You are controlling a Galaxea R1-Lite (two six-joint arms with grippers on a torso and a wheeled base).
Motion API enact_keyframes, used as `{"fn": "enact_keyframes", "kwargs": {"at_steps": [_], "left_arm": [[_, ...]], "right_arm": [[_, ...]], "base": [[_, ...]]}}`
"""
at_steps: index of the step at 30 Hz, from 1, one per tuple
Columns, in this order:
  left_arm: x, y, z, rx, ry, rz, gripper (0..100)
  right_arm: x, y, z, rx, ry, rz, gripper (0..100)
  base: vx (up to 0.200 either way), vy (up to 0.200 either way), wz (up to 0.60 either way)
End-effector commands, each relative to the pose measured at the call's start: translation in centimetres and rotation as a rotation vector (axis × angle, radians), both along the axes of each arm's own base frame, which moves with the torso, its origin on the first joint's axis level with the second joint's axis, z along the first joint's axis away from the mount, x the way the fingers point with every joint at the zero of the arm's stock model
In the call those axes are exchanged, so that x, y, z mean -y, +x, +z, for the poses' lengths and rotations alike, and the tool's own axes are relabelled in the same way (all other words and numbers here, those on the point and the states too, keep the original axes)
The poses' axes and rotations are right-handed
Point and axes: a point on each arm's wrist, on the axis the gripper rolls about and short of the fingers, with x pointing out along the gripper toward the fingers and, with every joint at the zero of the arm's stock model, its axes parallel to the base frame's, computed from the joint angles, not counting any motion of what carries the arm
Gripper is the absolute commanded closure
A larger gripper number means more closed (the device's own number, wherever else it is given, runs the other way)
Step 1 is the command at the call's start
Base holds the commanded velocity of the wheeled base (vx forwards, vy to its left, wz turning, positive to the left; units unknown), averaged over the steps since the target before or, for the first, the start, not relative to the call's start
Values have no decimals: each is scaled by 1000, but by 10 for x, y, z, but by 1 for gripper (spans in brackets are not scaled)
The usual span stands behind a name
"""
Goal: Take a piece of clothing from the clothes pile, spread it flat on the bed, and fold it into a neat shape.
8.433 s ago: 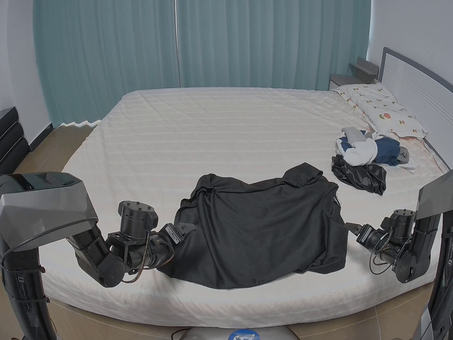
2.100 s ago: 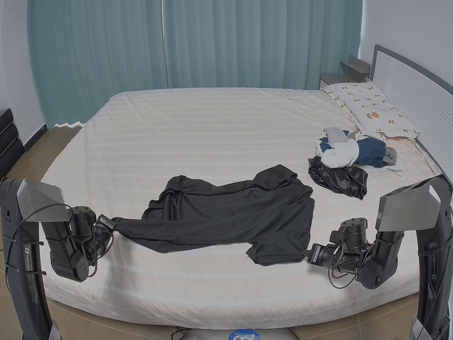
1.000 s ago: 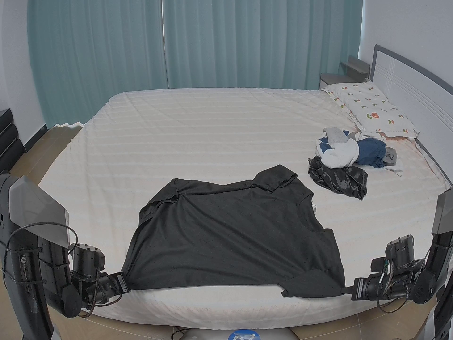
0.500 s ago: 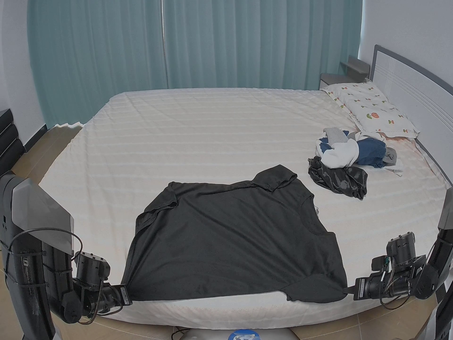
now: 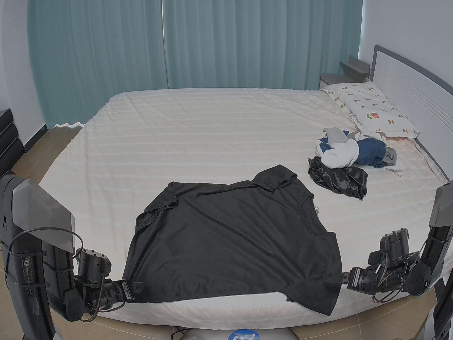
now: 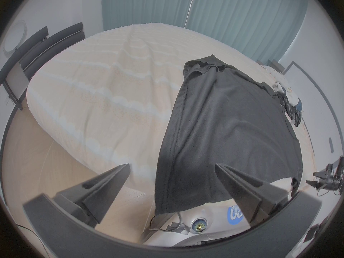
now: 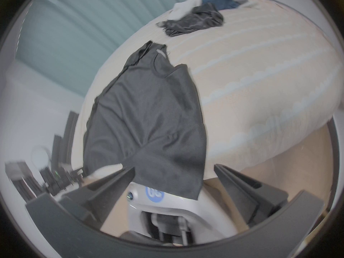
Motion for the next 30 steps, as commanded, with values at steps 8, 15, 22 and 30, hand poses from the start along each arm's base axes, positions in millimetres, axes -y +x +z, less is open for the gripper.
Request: {"fn": "enact_keyframes", "kwargs": {"at_steps": [8, 15, 22, 30], "left_arm": [[-13, 20, 28, 172, -66, 93, 0], [-23, 32, 29, 184, -245, 133, 0], [-30, 51, 34, 253, -265, 179, 0], [-30, 59, 31, 260, -300, 208, 0]], "right_arm": [[-3, 7, 9, 83, 150, -143, 0], [-2, 13, 6, 114, 141, -241, 0], [-3, 25, 1, 154, 179, -274, 0], [-4, 30, 3, 185, 227, -297, 0]], "base": [[0, 0, 0], [0, 0, 0], [0, 0, 0], [0, 0, 0]]}}
